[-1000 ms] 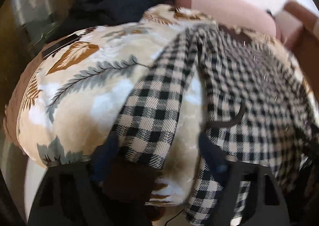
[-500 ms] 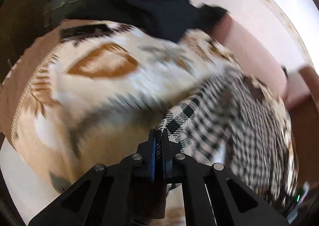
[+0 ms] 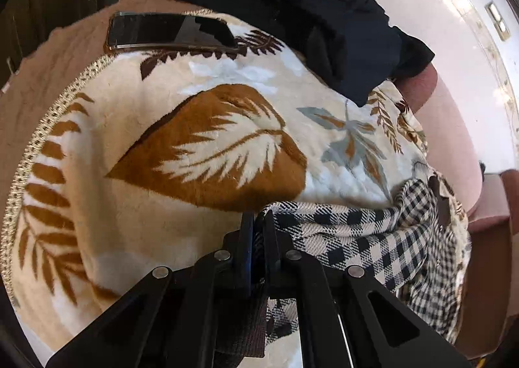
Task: Fold large clothes
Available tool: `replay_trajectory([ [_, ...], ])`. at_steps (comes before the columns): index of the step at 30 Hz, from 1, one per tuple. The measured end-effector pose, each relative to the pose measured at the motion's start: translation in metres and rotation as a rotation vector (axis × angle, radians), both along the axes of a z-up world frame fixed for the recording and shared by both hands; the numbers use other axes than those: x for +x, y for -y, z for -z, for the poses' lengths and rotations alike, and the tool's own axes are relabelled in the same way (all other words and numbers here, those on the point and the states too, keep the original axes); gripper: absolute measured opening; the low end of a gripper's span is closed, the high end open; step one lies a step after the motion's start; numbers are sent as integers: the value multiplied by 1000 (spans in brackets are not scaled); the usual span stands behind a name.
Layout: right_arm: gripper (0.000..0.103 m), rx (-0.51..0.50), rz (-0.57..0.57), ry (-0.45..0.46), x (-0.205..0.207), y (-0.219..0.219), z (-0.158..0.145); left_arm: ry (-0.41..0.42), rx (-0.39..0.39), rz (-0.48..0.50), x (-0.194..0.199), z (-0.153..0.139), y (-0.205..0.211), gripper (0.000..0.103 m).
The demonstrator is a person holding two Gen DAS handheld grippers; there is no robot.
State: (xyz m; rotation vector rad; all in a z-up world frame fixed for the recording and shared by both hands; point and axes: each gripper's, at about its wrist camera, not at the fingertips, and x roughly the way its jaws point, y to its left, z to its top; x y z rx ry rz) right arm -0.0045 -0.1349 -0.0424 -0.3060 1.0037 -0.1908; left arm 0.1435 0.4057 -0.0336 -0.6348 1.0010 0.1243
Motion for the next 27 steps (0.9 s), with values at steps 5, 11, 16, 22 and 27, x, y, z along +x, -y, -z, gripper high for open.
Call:
replay_trajectory([
  [5,94,9,-5,-3,4,-4,1,43,-23,-66,-17,-2,-17,32],
  [11,94,26,-48,21,5,-13,-3,142,-143,-128,-63,-6,-34,62],
  [16,94,23,-86,19,5,-22,-2,190,-156,-77,-86,-3,-17,74],
  [22,94,20,-184,39,14,-46,-13,115,-7,15,-71,4,18,64],
  [27,94,68,-270,68,46,-80,-27,35,-7,13,-49,-5,-4,6],
])
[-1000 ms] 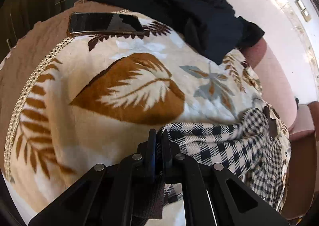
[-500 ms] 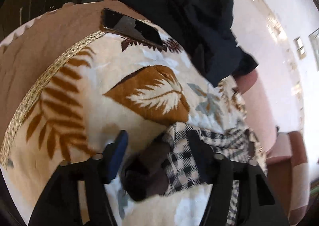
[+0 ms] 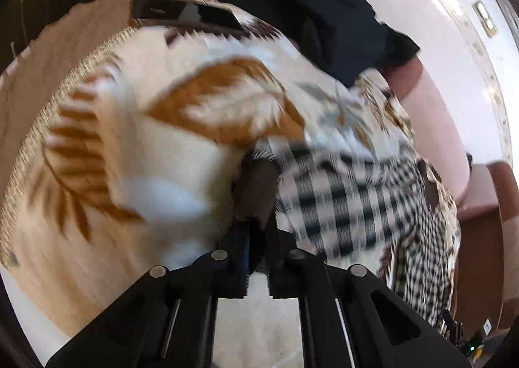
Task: Fold large clothes
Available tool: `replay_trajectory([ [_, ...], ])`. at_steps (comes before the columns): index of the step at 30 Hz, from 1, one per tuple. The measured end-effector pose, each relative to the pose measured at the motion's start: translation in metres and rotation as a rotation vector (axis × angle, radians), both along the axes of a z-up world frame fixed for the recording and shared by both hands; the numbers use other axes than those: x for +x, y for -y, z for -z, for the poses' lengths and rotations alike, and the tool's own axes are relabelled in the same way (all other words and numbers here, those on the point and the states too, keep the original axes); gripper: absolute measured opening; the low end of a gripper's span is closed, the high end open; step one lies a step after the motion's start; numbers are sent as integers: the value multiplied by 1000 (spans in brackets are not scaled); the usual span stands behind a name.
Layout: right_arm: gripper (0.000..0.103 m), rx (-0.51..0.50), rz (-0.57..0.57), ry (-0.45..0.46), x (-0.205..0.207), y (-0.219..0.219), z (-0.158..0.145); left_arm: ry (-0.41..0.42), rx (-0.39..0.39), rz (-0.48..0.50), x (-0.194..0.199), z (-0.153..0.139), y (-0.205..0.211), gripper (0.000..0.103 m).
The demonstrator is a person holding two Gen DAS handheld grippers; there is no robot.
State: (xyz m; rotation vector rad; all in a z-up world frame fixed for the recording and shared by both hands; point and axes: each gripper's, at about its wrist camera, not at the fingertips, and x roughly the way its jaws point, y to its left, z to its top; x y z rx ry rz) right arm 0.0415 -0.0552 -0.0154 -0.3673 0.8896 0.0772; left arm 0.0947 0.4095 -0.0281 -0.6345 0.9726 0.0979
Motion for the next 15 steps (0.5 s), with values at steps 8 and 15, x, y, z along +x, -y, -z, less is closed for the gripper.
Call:
replay_trajectory([
  [8,51,211,-101,-25,116,-60,-25,58,-16,-53,32,-38,-49,6],
  [15,37,503,-40,-286,216,-105,14,93,-19,-37,15,-33,-46,6],
])
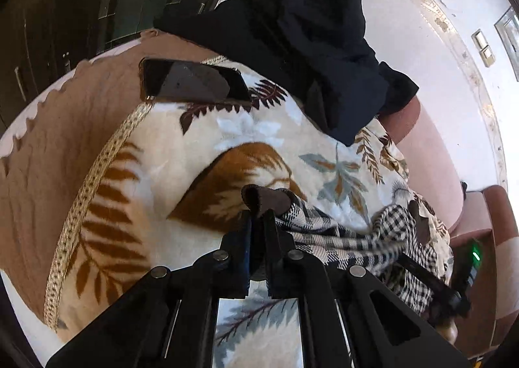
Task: Fold large clothes
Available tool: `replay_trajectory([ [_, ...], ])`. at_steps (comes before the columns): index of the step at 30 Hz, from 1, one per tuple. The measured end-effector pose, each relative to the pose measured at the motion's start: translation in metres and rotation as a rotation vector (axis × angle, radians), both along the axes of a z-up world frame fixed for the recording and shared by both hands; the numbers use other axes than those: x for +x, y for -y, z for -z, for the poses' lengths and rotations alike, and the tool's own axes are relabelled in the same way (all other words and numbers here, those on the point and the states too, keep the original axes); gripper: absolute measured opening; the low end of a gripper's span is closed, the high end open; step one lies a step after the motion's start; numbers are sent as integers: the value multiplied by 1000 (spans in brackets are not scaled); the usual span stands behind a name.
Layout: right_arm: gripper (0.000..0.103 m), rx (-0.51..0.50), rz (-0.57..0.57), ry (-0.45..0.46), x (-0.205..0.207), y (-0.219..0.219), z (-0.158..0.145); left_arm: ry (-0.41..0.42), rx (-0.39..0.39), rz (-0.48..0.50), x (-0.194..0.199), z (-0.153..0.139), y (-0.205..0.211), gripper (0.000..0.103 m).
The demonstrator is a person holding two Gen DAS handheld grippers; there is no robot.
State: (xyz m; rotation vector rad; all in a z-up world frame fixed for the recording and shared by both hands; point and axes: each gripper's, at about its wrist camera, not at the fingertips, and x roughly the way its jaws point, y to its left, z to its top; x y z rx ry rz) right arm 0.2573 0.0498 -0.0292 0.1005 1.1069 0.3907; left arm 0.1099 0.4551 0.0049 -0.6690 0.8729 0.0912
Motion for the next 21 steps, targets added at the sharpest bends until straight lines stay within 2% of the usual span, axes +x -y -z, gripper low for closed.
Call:
replay_trajectory([
  [3,38,-16,-38,-83,9,-21,32,-3,-24,-7,-13,11,-2,6],
  [4,38,-35,-42,-67,7,-26,38,-8,-28,-11,-16,15,-1,6],
  [6,38,-68,-56,-33,1,-33,37,-15,-38,-19,-23,24,-1,6],
  [10,38,-146,-112,-23,-3,-48,29,-22,-77,-39,-42,43,6,6],
  [13,39,-79,-162,8,-12,-54,4,-4,-108,-49,-54,50,10,7],
  [14,44,-52,-197,25,-16,-65,-6,-1,-116,-50,-57,52,11,7],
  [15,54,-37,-231,36,-19,-76,-13,-2,-118,-55,-59,54,11,7],
  [17,66,-27,-322,53,-25,-104,-22,0,-107,-71,-64,55,12,12],
  [21,66,-82,-532,100,-47,-176,-25,4,-84,-113,-75,51,11,24],
])
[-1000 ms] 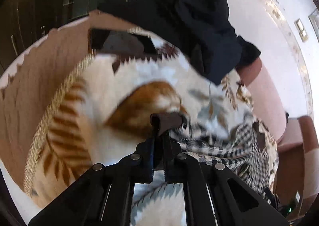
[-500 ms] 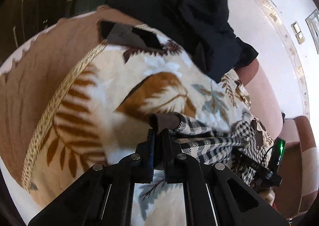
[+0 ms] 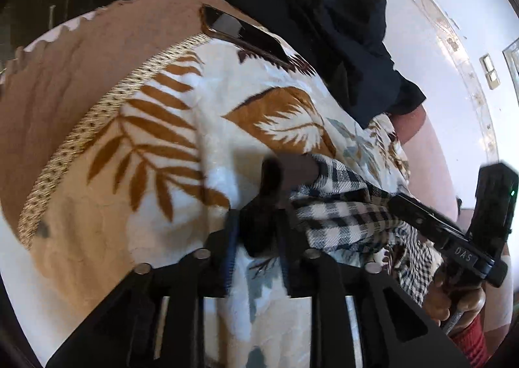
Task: Fold large clothes
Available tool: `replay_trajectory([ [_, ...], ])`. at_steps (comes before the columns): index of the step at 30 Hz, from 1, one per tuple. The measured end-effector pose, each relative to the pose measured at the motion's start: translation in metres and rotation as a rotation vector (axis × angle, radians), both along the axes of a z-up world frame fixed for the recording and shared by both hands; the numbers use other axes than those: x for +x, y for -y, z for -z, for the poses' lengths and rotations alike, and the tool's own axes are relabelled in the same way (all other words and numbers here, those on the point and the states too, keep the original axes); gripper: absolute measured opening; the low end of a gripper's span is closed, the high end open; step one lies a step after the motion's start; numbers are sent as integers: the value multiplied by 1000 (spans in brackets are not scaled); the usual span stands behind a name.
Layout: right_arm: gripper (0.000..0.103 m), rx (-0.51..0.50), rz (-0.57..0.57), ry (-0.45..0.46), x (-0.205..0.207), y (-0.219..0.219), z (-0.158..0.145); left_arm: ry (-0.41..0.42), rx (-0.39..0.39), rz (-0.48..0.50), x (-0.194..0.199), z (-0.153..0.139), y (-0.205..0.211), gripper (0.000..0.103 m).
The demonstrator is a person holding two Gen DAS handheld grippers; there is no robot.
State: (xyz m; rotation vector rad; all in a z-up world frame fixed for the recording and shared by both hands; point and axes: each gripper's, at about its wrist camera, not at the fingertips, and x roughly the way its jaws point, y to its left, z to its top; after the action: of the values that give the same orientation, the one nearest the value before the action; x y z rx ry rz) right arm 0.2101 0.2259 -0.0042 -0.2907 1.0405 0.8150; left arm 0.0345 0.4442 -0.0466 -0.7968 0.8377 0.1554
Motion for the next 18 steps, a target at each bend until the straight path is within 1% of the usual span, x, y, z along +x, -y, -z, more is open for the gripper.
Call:
replay_trajectory([
  [3,66,-44,-124,51,-23,-45,4,15,10,-20,-14,-4,-2,26],
  [4,66,-65,-157,72,-29,-56,6,18,22,-26,-19,-6,-1,29],
  [6,66,-173,-218,159,-39,-85,20,16,46,-40,-26,-7,0,35],
  [7,66,-221,-233,180,-41,-95,28,14,60,-43,-29,-8,1,35],
  [8,56,-278,-242,190,-39,-107,40,13,72,-44,-33,-9,2,35],
  [9,20,-322,-242,182,-35,-116,51,16,79,-44,-36,-10,3,35],
  [10,9,-342,-229,145,-27,-125,61,21,85,-44,-39,-12,4,35],
  [12,9,-315,-185,138,-14,-131,60,31,87,-44,-43,-14,6,35],
  [16,12,-286,-92,75,13,-136,60,37,94,-54,-51,-18,8,37],
  [17,12,-264,-78,65,13,-132,55,35,95,-60,-53,-18,8,37],
  [18,15,-216,-61,83,9,-123,45,35,94,-65,-54,-18,8,37],
])
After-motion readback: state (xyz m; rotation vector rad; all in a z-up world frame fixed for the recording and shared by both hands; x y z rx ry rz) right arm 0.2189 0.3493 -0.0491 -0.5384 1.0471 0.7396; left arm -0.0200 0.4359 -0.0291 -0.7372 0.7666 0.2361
